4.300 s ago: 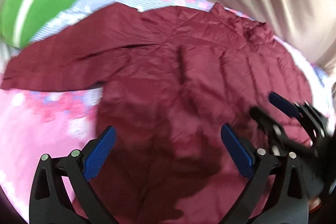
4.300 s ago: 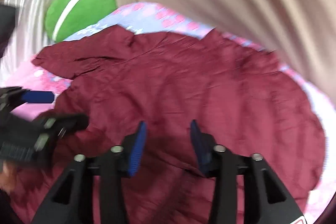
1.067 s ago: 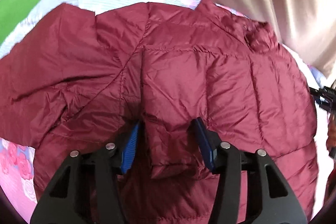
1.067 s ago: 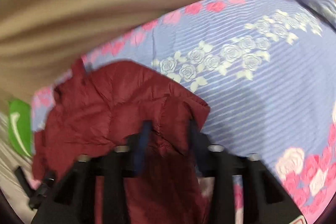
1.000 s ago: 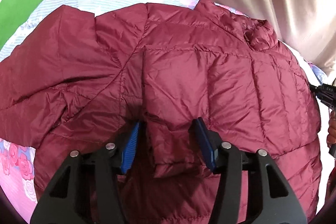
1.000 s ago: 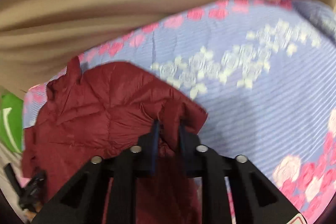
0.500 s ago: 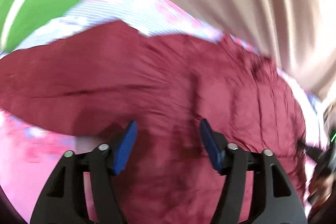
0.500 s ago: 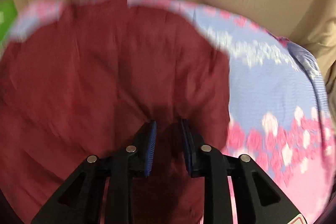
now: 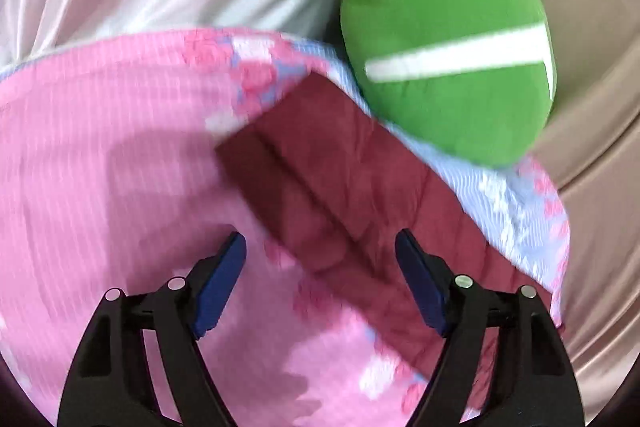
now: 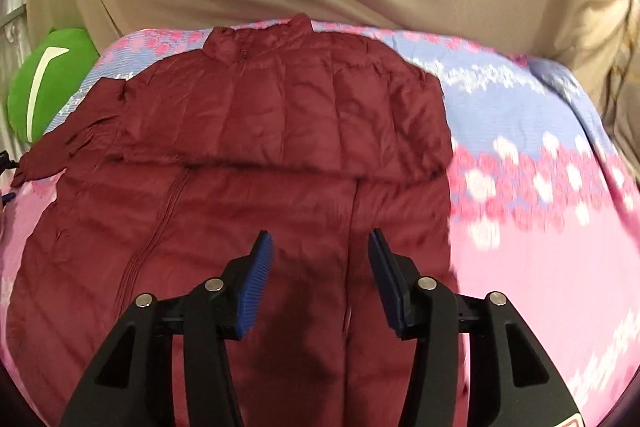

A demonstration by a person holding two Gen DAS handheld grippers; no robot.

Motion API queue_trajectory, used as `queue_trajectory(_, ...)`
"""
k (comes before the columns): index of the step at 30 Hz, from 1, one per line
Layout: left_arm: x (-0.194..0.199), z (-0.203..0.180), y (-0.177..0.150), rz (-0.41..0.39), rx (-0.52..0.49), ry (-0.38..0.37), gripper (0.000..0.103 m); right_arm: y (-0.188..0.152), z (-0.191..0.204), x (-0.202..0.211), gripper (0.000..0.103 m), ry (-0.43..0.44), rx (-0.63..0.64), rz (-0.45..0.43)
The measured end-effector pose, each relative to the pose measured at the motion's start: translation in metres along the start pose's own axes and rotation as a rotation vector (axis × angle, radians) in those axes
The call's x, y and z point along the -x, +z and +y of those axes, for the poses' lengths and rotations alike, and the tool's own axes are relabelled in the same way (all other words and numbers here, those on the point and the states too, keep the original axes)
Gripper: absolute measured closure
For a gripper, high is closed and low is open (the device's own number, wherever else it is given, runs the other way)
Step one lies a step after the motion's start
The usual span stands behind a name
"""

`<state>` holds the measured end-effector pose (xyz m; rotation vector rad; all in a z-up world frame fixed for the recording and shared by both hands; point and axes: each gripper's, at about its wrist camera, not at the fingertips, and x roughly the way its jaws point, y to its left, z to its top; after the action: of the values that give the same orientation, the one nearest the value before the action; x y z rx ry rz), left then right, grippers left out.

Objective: Fold large clothes

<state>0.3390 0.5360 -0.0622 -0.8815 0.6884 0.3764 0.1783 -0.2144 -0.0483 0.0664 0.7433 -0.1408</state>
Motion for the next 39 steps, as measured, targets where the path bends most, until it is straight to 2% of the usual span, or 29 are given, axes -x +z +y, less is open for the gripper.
queue_trajectory(1,-0.004,-0.003,0.004,0.006,-0.008,-0.023,0.05,-0.005,0.003,0.002,0.055,-0.007,-0.007,0.007)
queue_trajectory(2,-0.005,-0.006,0.005,0.016,-0.02,-0.039,0.059,-0.011,0.003,0.005,0.055,-0.011,-0.016,0.015)
queue_trajectory(4,-0.008,-0.019,0.008,0.037,-0.046,-0.055,0.1,-0.021,0.003,0.013,0.055,-0.034,-0.026,0.017)
queue_trajectory(6,0.003,-0.045,0.007,0.022,-0.093,-0.097,0.1,-0.03,0.002,0.022,0.054,-0.056,-0.034,0.017)
queue_trajectory(9,0.045,-0.113,-0.008,-0.049,-0.249,-0.176,0.101,-0.035,-0.002,0.028,0.054,-0.054,-0.069,0.023)
queue_trajectory(11,0.086,-0.179,-0.039,-0.087,-0.393,-0.265,0.102,-0.037,-0.002,0.031,0.054,-0.046,-0.085,0.018)
queue_trajectory(13,0.115,-0.227,-0.067,-0.107,-0.497,-0.345,0.102,-0.038,-0.001,0.032,0.054,-0.036,-0.095,0.013)
queue_trajectory(14,0.134,-0.264,-0.093,-0.111,-0.573,-0.407,0.102,-0.038,0.0,0.032,0.054,-0.025,-0.102,0.012)
queue_trajectory(16,0.16,-0.309,-0.137,-0.089,-0.675,-0.499,0.101,-0.038,0.002,0.033,0.054,-0.007,-0.107,0.007)
queue_trajectory(19,0.177,-0.386,-0.235,0.016,-0.843,-0.621,0.101,-0.04,0.004,0.036,0.054,0.012,-0.114,-0.006)
queue_trajectory(21,0.173,-0.416,-0.297,0.084,-0.931,-0.648,0.101,-0.044,-0.001,0.039,0.053,0.019,-0.128,-0.014)
queue_trajectory(24,0.144,-0.441,-0.388,0.213,-1.02,-0.633,0.101,-0.053,-0.015,0.043,0.053,0.021,-0.155,-0.009)
queue_trajectory(27,0.106,-0.433,-0.467,0.31,-1.07,-0.56,0.095,-0.063,-0.032,0.044,0.051,0.011,-0.175,0.011)
queue_trajectory(29,0.081,-0.422,-0.501,0.342,-1.084,-0.48,0.082,-0.068,-0.042,0.043,0.05,0.0,-0.183,0.021)
queue_trajectory(30,0.075,-0.413,-0.509,0.354,-1.08,-0.459,0.066,-0.069,-0.047,0.043,0.049,-0.006,-0.186,0.023)
queue_trajectory(31,0.069,-0.404,-0.513,0.374,-1.06,-0.45,0.055,-0.069,-0.051,0.043,0.049,-0.008,-0.187,0.024)
queue_trajectory(32,0.07,-0.398,-0.507,0.386,-1.038,-0.459,0.05,-0.067,-0.056,0.042,0.048,-0.008,-0.188,0.025)
queue_trajectory(33,0.073,-0.39,-0.499,0.396,-1.011,-0.478,0.04,-0.064,-0.06,0.042,0.047,-0.004,-0.188,0.022)
queue_trajectory(34,0.081,-0.38,-0.485,0.385,-0.98,-0.503,0.034,-0.059,-0.064,0.041,0.045,0.007,-0.189,0.017)
queue_trajectory(36,0.093,-0.365,-0.459,0.327,-0.952,-0.517,0.012,-0.046,-0.069,0.038,0.041,0.041,-0.193,0.007)
queue_trajectory(38,0.101,-0.345,-0.42,0.247,-0.914,-0.503,0.01,-0.028,-0.072,0.03,0.038,0.08,-0.194,0.002)
queue_trajectory(39,0.1,-0.335,-0.399,0.222,-0.893,-0.47,0.009,-0.017,-0.073,0.023,0.037,0.097,-0.192,0.004)
